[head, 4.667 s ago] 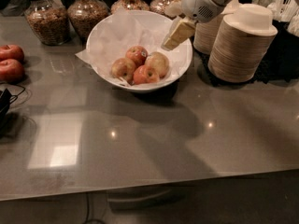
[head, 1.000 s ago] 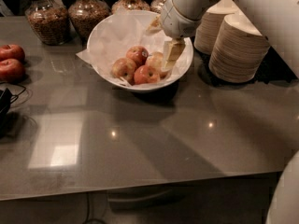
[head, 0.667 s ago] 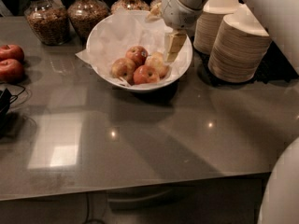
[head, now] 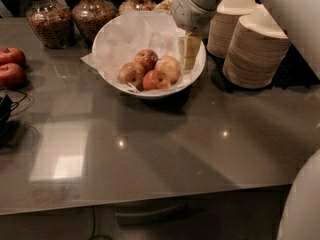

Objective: Pick apple from white bowl

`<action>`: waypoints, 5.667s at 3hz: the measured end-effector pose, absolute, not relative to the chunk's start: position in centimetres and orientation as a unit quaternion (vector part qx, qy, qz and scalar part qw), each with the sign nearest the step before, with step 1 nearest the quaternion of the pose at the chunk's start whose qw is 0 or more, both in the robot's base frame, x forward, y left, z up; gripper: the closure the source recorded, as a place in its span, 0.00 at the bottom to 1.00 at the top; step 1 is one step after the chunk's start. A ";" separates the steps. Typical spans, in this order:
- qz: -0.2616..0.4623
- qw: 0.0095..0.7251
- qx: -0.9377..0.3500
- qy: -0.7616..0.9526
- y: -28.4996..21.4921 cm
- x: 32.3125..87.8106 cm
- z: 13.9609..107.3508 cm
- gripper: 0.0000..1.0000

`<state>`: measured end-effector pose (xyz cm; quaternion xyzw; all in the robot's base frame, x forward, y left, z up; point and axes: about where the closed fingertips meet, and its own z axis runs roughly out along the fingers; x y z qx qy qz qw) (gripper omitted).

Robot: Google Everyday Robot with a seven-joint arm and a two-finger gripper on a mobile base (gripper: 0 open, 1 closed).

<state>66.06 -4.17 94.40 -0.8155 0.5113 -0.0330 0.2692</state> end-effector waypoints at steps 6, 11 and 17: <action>0.165 0.352 -0.731 0.561 -5.7 65.3 94.2 0.12; 0.117 0.271 -0.776 0.558 -6.8 66.1 89.2 0.17; 0.115 0.271 -0.783 0.548 -4.1 70.5 87.9 0.00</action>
Offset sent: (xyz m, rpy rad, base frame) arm 0.0651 -0.0010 -0.0013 0.1949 0.0051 -0.0612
